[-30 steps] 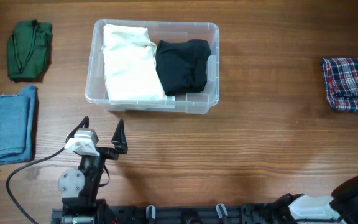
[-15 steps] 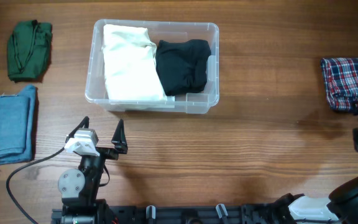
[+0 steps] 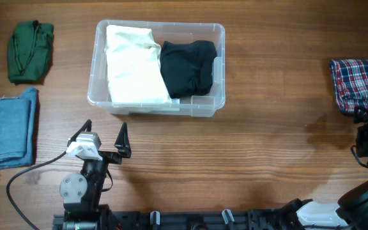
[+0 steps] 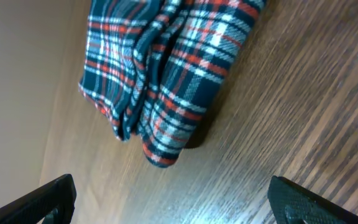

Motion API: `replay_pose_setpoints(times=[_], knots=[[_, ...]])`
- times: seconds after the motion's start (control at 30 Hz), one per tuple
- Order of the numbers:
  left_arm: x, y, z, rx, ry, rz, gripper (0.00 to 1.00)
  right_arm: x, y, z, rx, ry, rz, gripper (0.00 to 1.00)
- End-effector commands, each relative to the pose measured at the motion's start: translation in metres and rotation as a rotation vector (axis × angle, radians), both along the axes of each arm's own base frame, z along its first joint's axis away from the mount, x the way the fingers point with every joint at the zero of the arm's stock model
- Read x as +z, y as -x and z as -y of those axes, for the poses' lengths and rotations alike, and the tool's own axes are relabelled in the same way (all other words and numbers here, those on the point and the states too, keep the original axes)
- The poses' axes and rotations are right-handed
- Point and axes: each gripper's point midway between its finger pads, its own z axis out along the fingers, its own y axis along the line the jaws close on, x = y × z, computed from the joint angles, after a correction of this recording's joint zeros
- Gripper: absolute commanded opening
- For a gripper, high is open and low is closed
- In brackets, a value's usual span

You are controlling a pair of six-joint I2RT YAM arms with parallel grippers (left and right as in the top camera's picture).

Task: Pack container
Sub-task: 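Grasp the edge of the red-blue plaid cloth with the right gripper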

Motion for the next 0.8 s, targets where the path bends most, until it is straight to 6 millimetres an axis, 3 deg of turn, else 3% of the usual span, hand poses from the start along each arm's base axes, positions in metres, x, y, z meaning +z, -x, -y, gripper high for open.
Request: replay_pose_setpoints(times=[0.0,0.2,0.57,0.77], knots=[[-0.001,0.0,-0.002,0.008,0.008,-0.003,1.0,0.0,0.006,0.008,-0.094,-0.026,-0.015,1.0],[-0.001,0.0,-0.002,0.008,0.008,-0.004,1.0,-0.001,0.007,0.014,-0.141,-0.034,-0.017,1.0],[-0.001,0.0,-0.002,0.008,0.008,-0.004,1.0,-0.028,-0.002,0.014,-0.123,-0.1,0.007,1.0],[-0.001,0.0,-0.002,0.008,0.008,-0.004,1.0,-0.023,-0.006,0.021,-0.122,-0.059,0.033,1.0]])
